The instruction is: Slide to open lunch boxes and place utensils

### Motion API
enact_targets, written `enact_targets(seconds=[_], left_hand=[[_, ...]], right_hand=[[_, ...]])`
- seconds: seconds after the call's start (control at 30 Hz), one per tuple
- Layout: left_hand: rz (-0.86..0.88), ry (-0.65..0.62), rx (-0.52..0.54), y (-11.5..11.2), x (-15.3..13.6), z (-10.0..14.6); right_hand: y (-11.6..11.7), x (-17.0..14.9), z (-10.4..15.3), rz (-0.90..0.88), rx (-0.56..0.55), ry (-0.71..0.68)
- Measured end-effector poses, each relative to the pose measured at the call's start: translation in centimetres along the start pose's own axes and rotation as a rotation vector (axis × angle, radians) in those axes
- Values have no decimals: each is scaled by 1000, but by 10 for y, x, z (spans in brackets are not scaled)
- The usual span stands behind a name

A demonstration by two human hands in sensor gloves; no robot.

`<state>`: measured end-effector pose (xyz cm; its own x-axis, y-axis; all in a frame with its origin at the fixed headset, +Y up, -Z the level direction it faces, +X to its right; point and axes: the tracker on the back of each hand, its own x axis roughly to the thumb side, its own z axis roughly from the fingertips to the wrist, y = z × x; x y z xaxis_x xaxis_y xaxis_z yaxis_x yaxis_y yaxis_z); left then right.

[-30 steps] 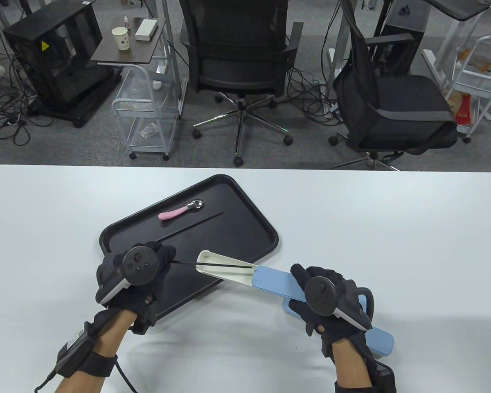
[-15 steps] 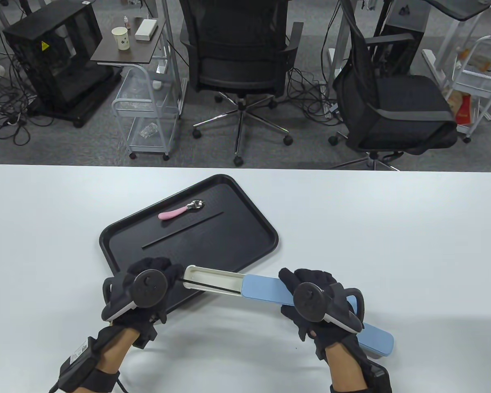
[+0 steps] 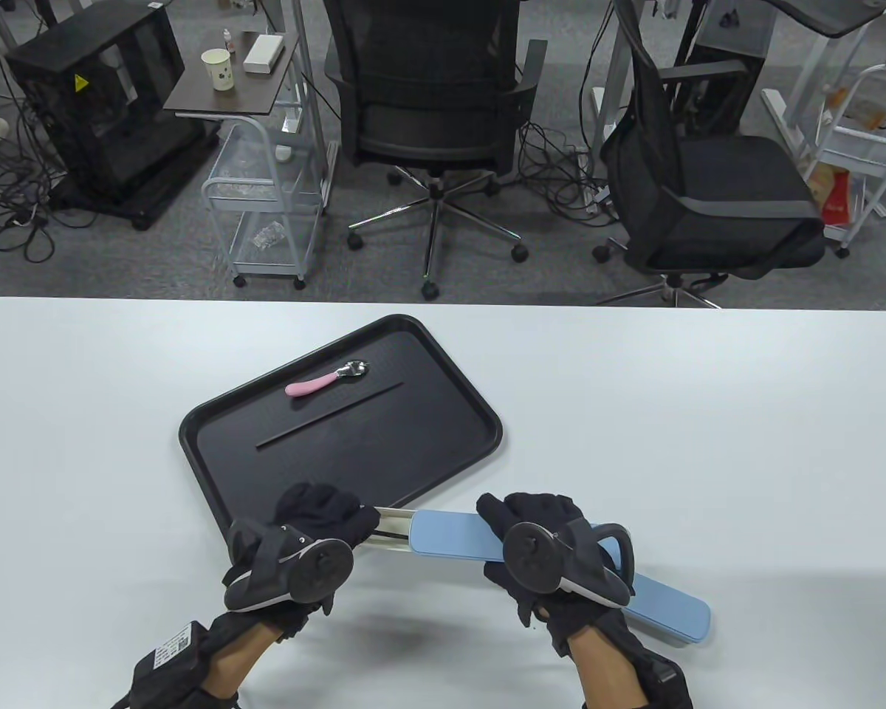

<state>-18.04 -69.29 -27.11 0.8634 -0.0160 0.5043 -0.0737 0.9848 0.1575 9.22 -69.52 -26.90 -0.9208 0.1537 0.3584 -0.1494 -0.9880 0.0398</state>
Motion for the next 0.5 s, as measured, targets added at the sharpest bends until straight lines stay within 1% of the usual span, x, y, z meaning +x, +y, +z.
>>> enact_targets(seconds=[0.5], left_hand=[[62,34,22,0,-7,2]], right_hand=[[1,-1,-1,-20,18,4]])
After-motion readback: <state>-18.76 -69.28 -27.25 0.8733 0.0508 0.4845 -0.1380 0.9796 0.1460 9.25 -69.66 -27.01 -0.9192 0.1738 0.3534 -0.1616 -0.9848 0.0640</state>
